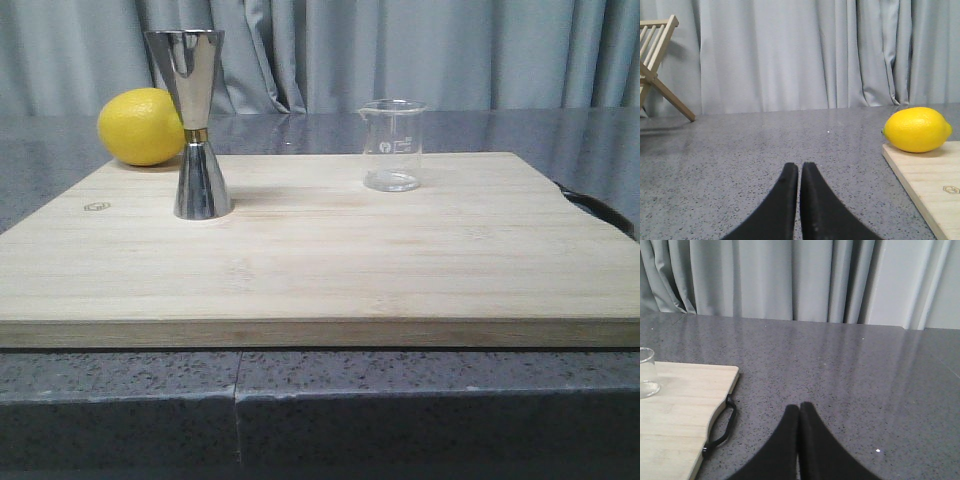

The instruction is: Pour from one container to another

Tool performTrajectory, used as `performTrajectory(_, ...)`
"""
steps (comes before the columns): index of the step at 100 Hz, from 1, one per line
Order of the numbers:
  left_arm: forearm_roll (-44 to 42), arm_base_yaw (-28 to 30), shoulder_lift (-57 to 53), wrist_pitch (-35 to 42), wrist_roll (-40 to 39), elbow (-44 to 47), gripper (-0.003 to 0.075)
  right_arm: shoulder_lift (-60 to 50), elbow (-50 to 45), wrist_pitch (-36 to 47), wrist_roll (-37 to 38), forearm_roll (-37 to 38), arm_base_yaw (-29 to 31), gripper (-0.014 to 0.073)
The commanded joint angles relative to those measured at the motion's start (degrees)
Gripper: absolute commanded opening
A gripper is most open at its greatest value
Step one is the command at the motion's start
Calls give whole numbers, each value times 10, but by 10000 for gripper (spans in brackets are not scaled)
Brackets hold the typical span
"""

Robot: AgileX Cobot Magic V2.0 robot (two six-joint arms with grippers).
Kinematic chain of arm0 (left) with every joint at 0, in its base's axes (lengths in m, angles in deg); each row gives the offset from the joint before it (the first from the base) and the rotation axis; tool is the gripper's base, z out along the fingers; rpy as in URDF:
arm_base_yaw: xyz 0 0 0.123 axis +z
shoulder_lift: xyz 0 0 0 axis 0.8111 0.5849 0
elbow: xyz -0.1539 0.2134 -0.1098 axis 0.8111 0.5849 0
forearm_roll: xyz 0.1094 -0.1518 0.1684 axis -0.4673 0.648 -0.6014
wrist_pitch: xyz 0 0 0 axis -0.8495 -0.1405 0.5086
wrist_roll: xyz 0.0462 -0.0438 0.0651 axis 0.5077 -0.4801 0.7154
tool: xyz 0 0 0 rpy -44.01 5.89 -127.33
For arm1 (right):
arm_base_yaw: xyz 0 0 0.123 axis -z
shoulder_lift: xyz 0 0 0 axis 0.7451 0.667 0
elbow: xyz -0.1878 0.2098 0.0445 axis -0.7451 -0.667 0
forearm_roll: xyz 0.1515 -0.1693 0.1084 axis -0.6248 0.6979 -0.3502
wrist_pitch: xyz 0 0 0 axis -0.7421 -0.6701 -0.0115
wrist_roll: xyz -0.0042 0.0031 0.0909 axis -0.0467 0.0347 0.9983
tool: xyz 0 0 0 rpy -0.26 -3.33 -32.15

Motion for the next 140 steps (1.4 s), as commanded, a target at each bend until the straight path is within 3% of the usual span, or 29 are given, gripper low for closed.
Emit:
performTrajectory(1,-5,-3,-15,42,-5,22,-19,-10,13,42,-4,2,-1,-73)
performTrajectory(72,-5,-3,-15,42,-5,22,-19,-10,2,52,-4,2,-1,-73)
performTrajectory(84,-5,-3,-15,42,-5,22,-19,-10,-40,102,-4,7,-1,-73)
performTrajectory(99,-5,-3,-15,42,-5,22,-19,-10,-158,258,-1,7,-1,-73)
performTrajectory(110,-5,-3,-15,42,-5,22,-19,-10,-220,314,26,7,-1,-73)
performTrajectory(140,-5,-3,-15,42,-5,22,-19,-10,-256,292,60,7,-1,-73)
